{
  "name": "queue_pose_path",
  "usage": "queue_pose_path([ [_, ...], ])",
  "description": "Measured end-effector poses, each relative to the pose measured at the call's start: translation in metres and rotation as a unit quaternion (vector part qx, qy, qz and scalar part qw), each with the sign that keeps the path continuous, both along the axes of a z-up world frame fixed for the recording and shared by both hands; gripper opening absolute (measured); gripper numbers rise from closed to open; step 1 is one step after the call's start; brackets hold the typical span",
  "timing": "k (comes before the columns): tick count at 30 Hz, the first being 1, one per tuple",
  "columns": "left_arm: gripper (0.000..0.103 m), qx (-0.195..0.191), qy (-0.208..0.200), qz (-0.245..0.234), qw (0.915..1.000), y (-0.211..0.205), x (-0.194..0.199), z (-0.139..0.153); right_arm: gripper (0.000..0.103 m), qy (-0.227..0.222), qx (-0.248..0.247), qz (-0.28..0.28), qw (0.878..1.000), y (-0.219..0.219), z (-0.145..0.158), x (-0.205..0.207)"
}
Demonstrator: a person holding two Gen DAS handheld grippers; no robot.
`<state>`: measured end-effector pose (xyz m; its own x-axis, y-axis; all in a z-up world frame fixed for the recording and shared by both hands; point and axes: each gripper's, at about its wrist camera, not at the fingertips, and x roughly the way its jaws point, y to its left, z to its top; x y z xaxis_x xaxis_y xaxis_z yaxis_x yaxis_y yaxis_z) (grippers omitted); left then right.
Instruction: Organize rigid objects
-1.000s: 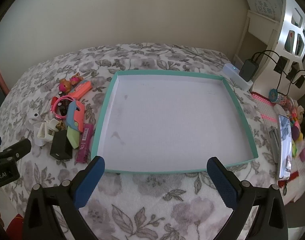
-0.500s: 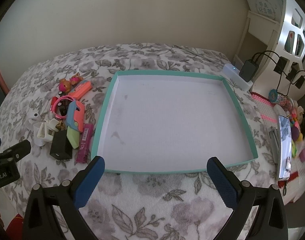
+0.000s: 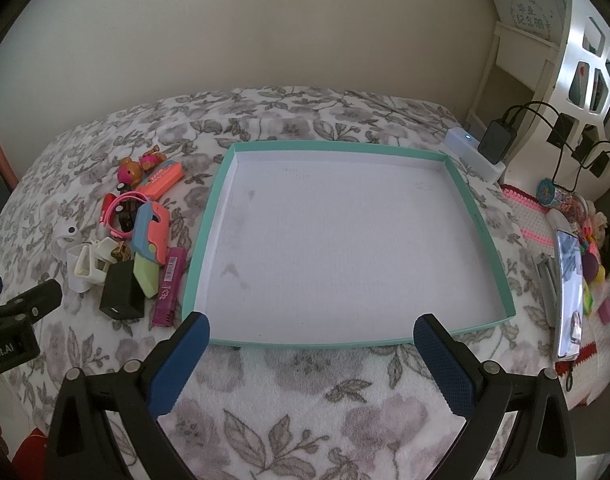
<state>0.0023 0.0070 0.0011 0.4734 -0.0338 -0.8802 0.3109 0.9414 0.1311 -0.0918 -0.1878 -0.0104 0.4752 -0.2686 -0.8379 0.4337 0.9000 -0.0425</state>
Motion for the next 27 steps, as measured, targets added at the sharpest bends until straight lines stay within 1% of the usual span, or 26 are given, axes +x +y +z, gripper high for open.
queue_pose_path([
  [5, 0.103, -0.008, 0.0, 0.0, 1.0, -0.0007, 0.0003, 0.0009, 0.103, 0.002, -0.001, 0.001, 1.0, 0.0013, -0.0001, 0.0],
  [10, 0.103, -0.011, 0.009, 0.008, 0.9999, 0.0023, 0.0032, -0.0019, 0.103, 0.005, -0.003, 0.001, 1.0, 0.0016, -0.0017, 0.0006],
  [19, 0.103, -0.015, 0.01, -0.005, 0.9998, -0.0007, 0.0026, -0.0036, 0.103, 0.012, -0.006, 0.002, 1.0, 0.0029, -0.0055, 0.0017],
  [27, 0.103, -0.048, 0.013, 0.003, 0.9988, 0.0064, 0.0069, 0.0003, 0.103, 0.016, -0.011, 0.007, 1.0, 0.0053, -0.0069, 0.003],
])
